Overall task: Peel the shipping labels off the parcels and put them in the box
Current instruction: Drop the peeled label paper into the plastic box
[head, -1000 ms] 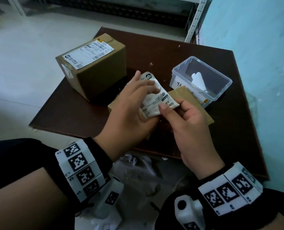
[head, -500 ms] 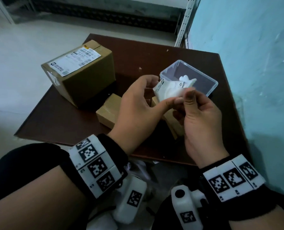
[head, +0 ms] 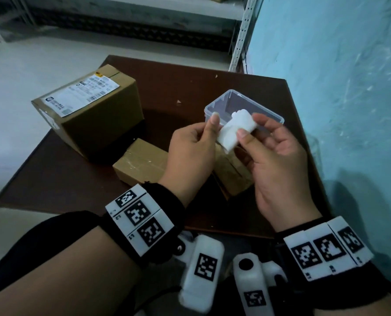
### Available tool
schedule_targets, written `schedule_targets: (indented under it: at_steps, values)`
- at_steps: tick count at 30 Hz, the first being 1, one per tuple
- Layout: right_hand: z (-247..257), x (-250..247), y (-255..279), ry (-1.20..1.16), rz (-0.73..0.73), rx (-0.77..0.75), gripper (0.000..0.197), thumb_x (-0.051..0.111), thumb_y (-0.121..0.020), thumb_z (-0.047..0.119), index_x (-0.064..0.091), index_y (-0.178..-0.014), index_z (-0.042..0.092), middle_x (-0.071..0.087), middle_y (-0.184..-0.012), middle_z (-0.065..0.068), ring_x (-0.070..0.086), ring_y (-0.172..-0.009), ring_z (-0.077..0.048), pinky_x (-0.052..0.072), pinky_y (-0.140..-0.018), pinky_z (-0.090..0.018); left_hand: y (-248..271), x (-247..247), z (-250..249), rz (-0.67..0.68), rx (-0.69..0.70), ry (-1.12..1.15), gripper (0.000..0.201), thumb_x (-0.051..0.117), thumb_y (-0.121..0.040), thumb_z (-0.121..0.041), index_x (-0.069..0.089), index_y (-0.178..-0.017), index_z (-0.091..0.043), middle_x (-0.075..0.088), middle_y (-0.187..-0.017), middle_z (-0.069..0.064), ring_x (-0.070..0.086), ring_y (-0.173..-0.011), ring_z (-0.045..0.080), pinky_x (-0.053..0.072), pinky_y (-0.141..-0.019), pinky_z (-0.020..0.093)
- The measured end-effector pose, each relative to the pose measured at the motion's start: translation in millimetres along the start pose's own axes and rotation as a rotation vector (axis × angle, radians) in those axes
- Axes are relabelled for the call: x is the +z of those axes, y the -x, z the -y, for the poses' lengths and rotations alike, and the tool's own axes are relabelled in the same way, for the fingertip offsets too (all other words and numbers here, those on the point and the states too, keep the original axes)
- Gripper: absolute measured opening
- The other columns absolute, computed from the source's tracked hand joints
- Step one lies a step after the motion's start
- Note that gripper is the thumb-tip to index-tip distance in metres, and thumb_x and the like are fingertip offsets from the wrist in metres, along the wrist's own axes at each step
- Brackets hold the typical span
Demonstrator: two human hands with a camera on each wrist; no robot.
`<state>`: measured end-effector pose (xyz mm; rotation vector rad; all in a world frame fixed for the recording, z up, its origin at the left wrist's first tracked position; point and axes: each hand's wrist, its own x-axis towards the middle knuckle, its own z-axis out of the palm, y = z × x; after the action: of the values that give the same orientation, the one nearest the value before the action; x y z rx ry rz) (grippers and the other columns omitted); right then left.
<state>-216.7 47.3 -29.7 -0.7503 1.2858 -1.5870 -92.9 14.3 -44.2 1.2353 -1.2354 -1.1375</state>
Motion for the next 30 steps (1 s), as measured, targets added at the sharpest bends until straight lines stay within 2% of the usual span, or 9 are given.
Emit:
schedule_targets:
  at_steps: [3,7,8,10,12,15,18,25,30]
  values:
    - [11,-4,-7,0.026,-0.040,-0.064,0.038,0.077,-0.095,-0.001,0.070,-0.127,0.018,0.083,-0.112,-0.002,0.080,-0.106,-0.018,0.065,-0.084,-0.034,0,6,-3,0.136,-0.019,-0.109,0.062,0.043,-0.110,-0.052,0.074,-0.099,0.000,0.061,-0.073,0.009,0.056,-0.065,0.022,0.045,-0.064,0.040]
    - [31,-22,-30,0.051,-0.168,-0.118,0.037,0.081,-0.093,0.002,0.068,-0.122,0.022,0.083,-0.100,-0.005,0.079,-0.091,-0.016,0.063,-0.077,-0.028,0,14,-4,0.295,-0.058,-0.182,0.017,0.056,-0.108,-0.036,0.065,-0.115,-0.023,0.072,-0.113,0.004,0.071,-0.101,0.018,0.060,-0.093,0.048]
    - [34,-25,-34,0.069,-0.176,-0.088,0.034,0.083,-0.093,0.008,0.068,-0.121,0.022,0.083,-0.099,-0.005,0.078,-0.089,-0.016,0.062,-0.074,-0.028,-2,16,-3,0.305,-0.069,-0.176,0.027,0.058,-0.107,-0.032,0.065,-0.130,-0.021,0.071,-0.118,0.002,0.070,-0.103,0.015,0.061,-0.094,0.043]
    - [32,-30,-39,0.145,-0.127,0.002,0.028,0.084,-0.094,0.018,0.072,-0.119,0.020,0.082,-0.097,-0.002,0.077,-0.086,-0.014,0.062,-0.070,-0.027,-4,20,-1,0.296,-0.058,-0.136,0.042,0.060,-0.106,-0.023,0.057,-0.148,-0.022,0.066,-0.120,-0.003,0.067,-0.097,0.006,0.060,-0.083,0.023]
    - [21,-29,-39,0.249,-0.041,0.044,0.022,0.083,-0.094,0.018,0.075,-0.115,0.018,0.082,-0.093,0.002,0.078,-0.084,-0.013,0.061,-0.069,-0.025,-6,22,-3,0.271,-0.028,-0.072,0.044,0.059,-0.105,-0.011,0.058,-0.148,-0.022,0.065,-0.110,-0.008,0.063,-0.082,0.001,0.053,-0.069,0.016]
    - [8,-25,-40,0.327,0.019,-0.016,0.027,0.083,-0.093,0.012,0.075,-0.119,0.018,0.083,-0.098,-0.001,0.081,-0.089,-0.015,0.061,-0.069,-0.023,-12,24,-4,0.253,-0.036,0.010,0.044,0.059,-0.104,-0.007,0.060,-0.146,-0.022,0.069,-0.107,-0.006,0.067,-0.079,0.006,0.060,-0.074,0.027]
    - [13,-22,-52,0.301,-0.006,-0.036,0.025,0.080,-0.095,0.006,0.073,-0.117,0.016,0.083,-0.097,-0.004,0.081,-0.083,-0.014,0.062,-0.067,-0.023,-15,25,-5,0.343,-0.072,0.032,0.057,0.066,-0.101,-0.021,0.049,-0.156,-0.022,0.068,-0.124,0.000,0.071,-0.105,0.024,0.061,-0.098,0.043]
    - [13,-45,-93,0.509,-0.087,-0.194,0.010,0.083,-0.093,0.009,0.076,-0.093,0.017,0.079,-0.081,0.000,0.074,-0.069,-0.008,0.062,-0.069,-0.022,-28,28,-6,0.412,-0.200,0.095,0.084,0.069,-0.100,-0.022,0.018,-0.167,-0.023,0.048,-0.160,0.000,0.062,-0.127,0.013,0.055,-0.105,0.037]
    - [5,-62,-106,0.707,-0.162,-0.239,0.005,0.079,-0.097,0.021,0.083,-0.095,0.023,0.079,-0.081,0.005,0.072,-0.073,-0.008,0.063,-0.079,-0.030,-39,27,-11,0.234,-0.318,0.265,0.050,0.064,-0.103,-0.019,0.050,-0.151,-0.019,0.065,-0.138,0.004,0.067,-0.121,0.018,0.058,-0.103,0.042]
